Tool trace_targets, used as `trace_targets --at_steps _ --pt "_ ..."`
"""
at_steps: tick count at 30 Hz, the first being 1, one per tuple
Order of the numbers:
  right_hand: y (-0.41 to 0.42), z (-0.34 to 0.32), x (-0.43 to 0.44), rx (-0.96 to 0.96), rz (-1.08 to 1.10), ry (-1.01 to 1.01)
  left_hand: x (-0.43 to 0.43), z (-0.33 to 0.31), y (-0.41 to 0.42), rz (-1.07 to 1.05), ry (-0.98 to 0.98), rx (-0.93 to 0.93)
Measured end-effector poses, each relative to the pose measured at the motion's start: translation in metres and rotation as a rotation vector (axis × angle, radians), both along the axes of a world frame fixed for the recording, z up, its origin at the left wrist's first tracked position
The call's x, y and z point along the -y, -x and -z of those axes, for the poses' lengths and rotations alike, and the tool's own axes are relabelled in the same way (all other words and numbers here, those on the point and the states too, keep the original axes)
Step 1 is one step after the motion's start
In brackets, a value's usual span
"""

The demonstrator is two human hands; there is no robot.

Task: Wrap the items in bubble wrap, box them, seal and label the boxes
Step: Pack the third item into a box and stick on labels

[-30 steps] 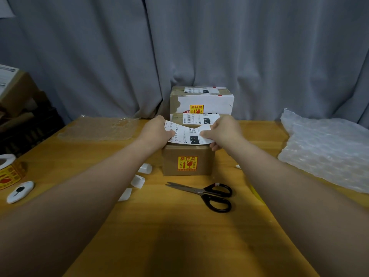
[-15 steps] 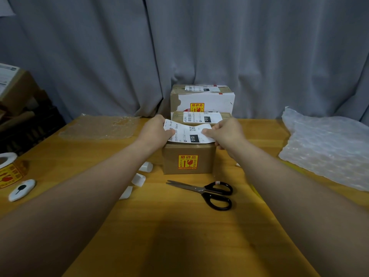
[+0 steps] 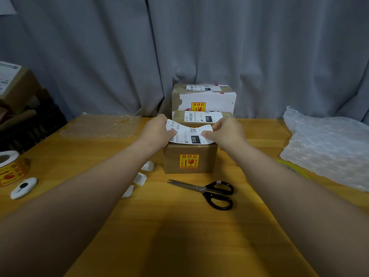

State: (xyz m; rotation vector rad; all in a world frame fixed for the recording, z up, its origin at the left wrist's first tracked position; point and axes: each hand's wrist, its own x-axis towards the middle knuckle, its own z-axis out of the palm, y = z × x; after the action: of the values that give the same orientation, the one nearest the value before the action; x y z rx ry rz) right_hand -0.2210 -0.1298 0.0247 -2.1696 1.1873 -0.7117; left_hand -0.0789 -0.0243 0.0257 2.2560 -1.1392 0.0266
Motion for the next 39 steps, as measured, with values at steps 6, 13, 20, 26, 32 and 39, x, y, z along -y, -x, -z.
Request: trace_targets --at_steps 6,13,20,26,32,39 --pt "-0.001 0.007 -0.011 -0.210 -0.198 0.472 0.000 0.000 0.000 0.001 0.002 -0.010" --pt "-0.004 0.017 -0.012 -0.705 -0.388 0.435 0.002 -0.001 0.000 0.003 -0.006 -0.025" --pt "-0.028 0.015 -0.029 -0.827 -0.288 0.458 0.003 -0.002 -0.004 0.003 -0.019 -0.096" --pt "-0.035 0.014 -0.040 -0.724 -0.413 0.421 0.004 -0.001 -0.009 0.053 0.008 -0.236" --pt "-0.043 0.015 -0.043 -0.707 -0.418 0.416 -0.010 -0.003 -0.026 -0.019 -0.026 -0.338" --pt "-0.061 0.014 -0.057 -0.672 -0.449 0.430 -0.029 0.006 -0.034 0.024 0.177 -0.946"
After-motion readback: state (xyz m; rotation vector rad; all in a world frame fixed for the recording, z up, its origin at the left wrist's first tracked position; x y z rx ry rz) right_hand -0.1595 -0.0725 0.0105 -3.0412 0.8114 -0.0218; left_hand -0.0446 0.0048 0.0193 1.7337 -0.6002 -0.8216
